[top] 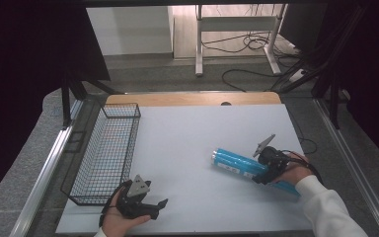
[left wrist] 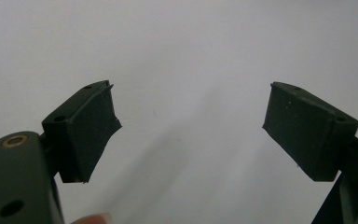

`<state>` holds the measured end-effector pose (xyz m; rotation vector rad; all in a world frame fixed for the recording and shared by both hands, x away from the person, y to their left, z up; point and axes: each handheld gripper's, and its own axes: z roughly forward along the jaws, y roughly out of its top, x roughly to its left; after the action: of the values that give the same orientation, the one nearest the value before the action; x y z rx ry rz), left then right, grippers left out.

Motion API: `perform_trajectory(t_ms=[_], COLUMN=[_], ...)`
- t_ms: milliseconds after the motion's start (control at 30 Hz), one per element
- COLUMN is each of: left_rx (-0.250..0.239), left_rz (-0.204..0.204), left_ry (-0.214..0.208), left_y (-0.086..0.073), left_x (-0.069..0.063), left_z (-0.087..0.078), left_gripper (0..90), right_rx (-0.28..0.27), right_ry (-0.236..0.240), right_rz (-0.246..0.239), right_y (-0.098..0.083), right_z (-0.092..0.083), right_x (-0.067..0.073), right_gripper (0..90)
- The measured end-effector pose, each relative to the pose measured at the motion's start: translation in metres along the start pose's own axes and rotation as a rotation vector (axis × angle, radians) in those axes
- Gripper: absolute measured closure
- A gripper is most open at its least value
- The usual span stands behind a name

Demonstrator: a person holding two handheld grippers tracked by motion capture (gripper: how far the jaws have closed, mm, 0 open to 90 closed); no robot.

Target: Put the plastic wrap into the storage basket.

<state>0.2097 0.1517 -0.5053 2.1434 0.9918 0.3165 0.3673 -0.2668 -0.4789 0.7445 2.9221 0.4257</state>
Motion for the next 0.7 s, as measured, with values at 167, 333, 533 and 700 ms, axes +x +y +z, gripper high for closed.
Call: perform_trajectory(t_ms=[167,333,533,700], left_rx=[-0.005,-0.012,-0.009,-0.006], left_rz=[-0.002,-0.004,-0.003,-0.006], left_ry=[0.000,0.001,-0.001,-0.006], left_y=[0.000,0.001,0.001,0.001], left_x=[0.000,0.000,-0.001,-0.001], left_z=[-0.001,-0.002,-0.001,0.000], left_gripper=[16.4,16.5,16.5,16.5], right_rx=[-0.042,-0.083,-0.108,-0.160], right_ry=[0.014,0.019,0.021,0.049], right_rz=[0.040,0.097,0.111,0.134], right_y=[0.001,0.001,0.002,0.007], right_z=[-0.005,-0.017,-0.021,-0.025], right_x=[-0.001,-0.001,0.002,0.006], right_gripper=[31.6,32.3,32.3,32.3])
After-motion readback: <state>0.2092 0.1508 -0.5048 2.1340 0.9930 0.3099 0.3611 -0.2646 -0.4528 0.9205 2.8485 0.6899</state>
